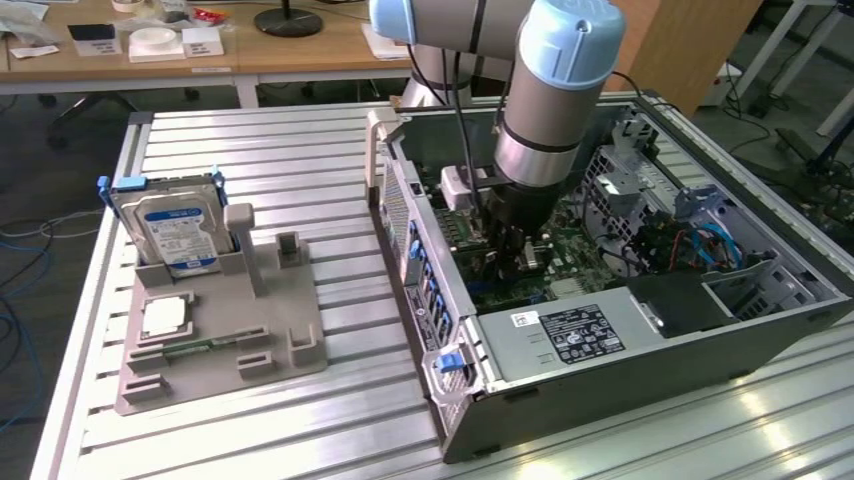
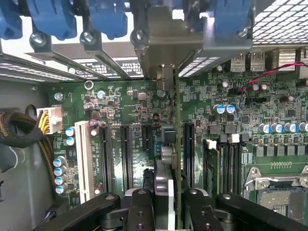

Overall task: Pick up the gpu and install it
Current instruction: 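Insert the gpu into the slot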

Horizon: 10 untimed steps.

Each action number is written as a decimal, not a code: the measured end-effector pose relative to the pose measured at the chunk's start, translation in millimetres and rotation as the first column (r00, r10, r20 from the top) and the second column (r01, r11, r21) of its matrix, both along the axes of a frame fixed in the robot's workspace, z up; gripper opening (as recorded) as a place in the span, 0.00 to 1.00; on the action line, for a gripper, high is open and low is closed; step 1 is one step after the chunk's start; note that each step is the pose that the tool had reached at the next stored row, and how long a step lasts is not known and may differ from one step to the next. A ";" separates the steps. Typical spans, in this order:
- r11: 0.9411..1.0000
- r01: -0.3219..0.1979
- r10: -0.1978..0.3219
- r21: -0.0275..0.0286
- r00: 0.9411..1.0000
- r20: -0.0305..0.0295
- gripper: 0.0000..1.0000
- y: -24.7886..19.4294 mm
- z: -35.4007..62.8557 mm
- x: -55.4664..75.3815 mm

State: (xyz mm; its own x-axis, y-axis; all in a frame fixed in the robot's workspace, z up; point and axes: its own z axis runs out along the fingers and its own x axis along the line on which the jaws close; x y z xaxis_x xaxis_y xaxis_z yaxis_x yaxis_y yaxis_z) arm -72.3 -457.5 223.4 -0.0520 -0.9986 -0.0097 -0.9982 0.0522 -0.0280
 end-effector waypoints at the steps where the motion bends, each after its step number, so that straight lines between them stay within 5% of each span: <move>1: 1.000 0.000 0.000 0.000 1.000 0.000 0.28 0.0 0.0 0.0; 10: 1.000 -0.008 0.008 0.000 1.000 0.000 0.28 0.5 -0.4 0.0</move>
State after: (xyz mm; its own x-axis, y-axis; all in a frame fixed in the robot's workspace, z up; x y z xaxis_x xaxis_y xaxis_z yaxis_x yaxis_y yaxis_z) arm -72.3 -457.0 223.0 -0.0444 -0.9990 -0.0094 -0.9986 0.0447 -0.0279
